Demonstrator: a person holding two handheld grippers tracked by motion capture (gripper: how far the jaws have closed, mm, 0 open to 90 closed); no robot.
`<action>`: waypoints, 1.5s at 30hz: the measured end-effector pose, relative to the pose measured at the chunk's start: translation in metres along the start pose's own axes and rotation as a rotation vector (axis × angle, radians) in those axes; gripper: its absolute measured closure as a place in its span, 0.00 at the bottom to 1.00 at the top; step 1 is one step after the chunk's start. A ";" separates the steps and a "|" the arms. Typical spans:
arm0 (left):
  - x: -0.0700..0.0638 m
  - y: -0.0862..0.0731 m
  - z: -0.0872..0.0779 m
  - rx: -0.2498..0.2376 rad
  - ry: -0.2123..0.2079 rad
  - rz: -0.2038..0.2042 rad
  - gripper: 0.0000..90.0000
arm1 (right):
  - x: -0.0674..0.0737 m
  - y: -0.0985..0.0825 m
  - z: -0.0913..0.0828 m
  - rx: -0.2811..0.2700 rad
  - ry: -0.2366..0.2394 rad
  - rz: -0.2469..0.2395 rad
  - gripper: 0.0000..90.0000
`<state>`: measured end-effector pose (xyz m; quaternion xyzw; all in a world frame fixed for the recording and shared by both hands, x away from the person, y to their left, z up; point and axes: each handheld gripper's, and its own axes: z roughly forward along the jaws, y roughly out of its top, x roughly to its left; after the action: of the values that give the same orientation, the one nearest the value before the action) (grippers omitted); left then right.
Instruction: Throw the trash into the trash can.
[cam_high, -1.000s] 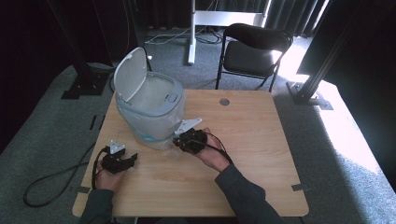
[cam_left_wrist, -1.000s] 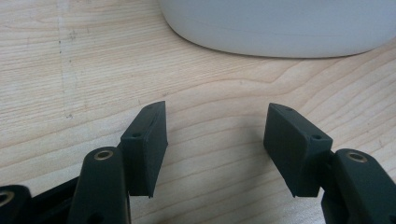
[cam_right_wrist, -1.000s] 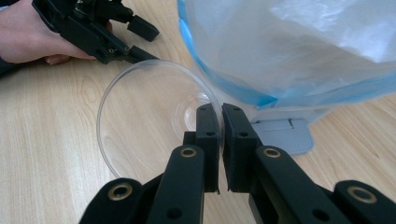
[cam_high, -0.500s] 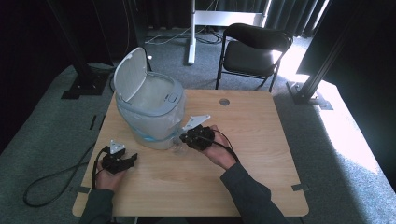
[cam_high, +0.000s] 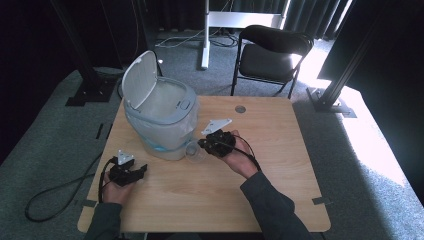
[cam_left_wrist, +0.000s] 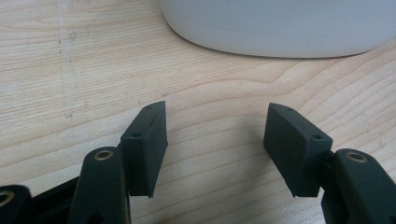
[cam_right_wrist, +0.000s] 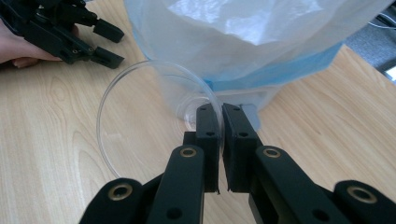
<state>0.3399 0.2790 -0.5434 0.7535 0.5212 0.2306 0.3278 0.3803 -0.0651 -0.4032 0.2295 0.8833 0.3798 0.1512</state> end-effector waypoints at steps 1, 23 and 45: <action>0.000 0.000 0.000 0.000 0.000 0.000 0.44 | -0.001 0.000 -0.001 0.003 -0.004 0.001 0.95; 0.000 0.000 0.000 -0.003 0.001 0.001 0.44 | -0.024 0.001 -0.026 -0.036 -0.068 0.038 0.96; 0.000 0.000 0.000 -0.001 0.000 0.001 0.44 | -0.037 0.018 -0.052 -0.108 -0.128 0.046 0.95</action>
<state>0.3401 0.2790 -0.5435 0.7536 0.5206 0.2313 0.3279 0.3943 -0.1049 -0.3516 0.2650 0.8445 0.4147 0.2110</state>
